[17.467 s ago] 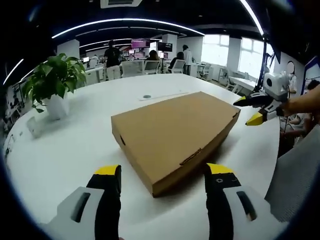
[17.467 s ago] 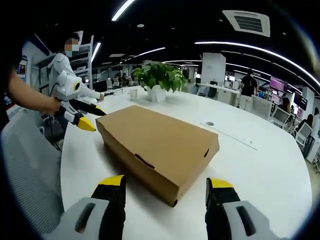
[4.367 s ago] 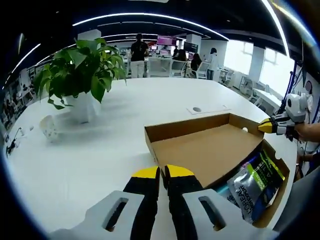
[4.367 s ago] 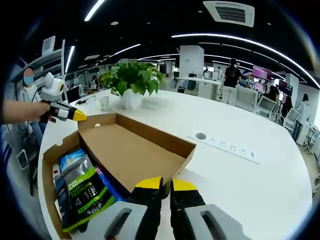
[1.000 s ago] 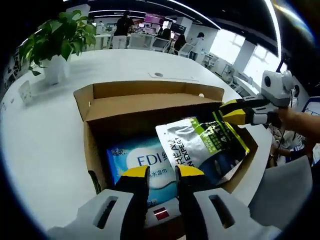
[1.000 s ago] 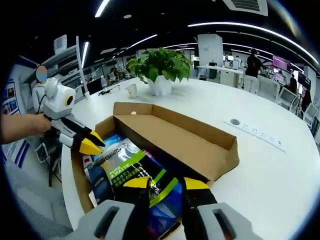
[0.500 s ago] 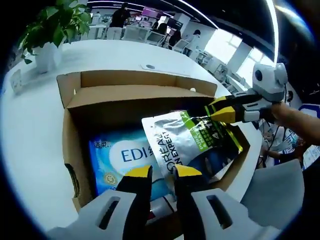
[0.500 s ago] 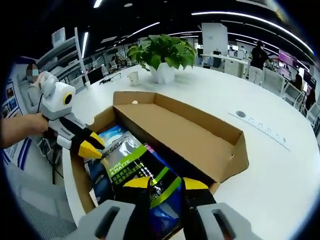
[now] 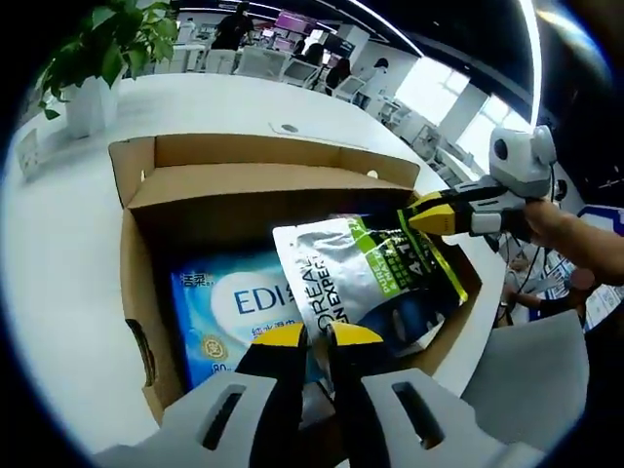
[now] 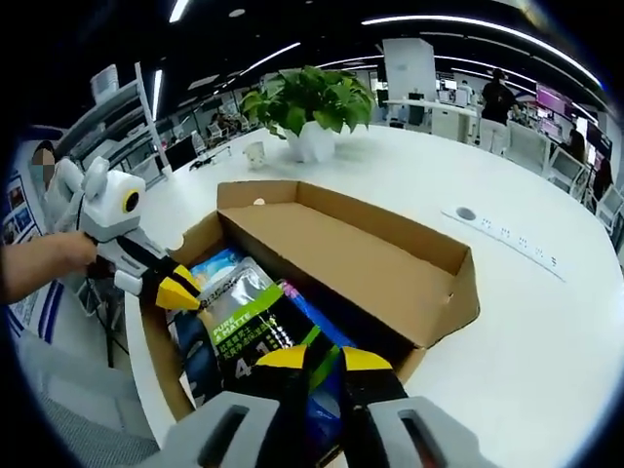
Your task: Operate the shoe box by opening the lid, removing the specified soft item, and placing it in the target area until the item is outside and the box remains undamaged.
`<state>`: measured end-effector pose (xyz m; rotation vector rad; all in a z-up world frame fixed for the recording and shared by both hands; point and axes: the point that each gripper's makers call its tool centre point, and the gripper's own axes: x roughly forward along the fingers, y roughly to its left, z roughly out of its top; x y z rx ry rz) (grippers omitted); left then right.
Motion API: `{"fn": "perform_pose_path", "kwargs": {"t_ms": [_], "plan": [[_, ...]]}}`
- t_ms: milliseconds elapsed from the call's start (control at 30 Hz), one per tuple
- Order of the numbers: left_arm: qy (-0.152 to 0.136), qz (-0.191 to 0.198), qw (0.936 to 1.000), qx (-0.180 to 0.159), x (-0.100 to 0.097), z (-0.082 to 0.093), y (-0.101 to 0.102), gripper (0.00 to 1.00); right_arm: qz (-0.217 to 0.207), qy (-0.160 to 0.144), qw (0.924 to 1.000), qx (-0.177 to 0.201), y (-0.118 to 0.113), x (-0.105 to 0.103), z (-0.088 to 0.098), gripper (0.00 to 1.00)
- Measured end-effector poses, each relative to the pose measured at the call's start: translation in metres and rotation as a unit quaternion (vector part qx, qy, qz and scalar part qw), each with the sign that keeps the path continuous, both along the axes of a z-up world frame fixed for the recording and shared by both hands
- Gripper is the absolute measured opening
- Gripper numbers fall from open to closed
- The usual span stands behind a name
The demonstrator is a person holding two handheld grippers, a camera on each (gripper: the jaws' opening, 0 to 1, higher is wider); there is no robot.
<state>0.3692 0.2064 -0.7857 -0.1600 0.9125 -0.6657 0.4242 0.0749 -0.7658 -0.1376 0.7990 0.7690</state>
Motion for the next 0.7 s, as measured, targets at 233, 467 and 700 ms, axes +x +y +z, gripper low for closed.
{"fn": "perform_pose_path", "kwargs": {"t_ms": [233, 467, 700], "plan": [[-0.010, 0.004, 0.9999, -0.003, 0.000, 0.006, 0.000, 0.00, -0.002, 0.004, 0.9999, 0.011, 0.003, -0.004, 0.004, 0.00], [-0.017, 0.004, 0.9998, 0.001, 0.000, 0.013, -0.001, 0.00, -0.005, -0.002, 0.9998, 0.017, 0.003, -0.006, 0.013, 0.00], [-0.023, 0.007, 0.9997, -0.003, -0.001, 0.021, -0.002, 0.00, -0.015, -0.006, 0.9994, 0.032, 0.002, -0.005, 0.025, 0.00]]}}
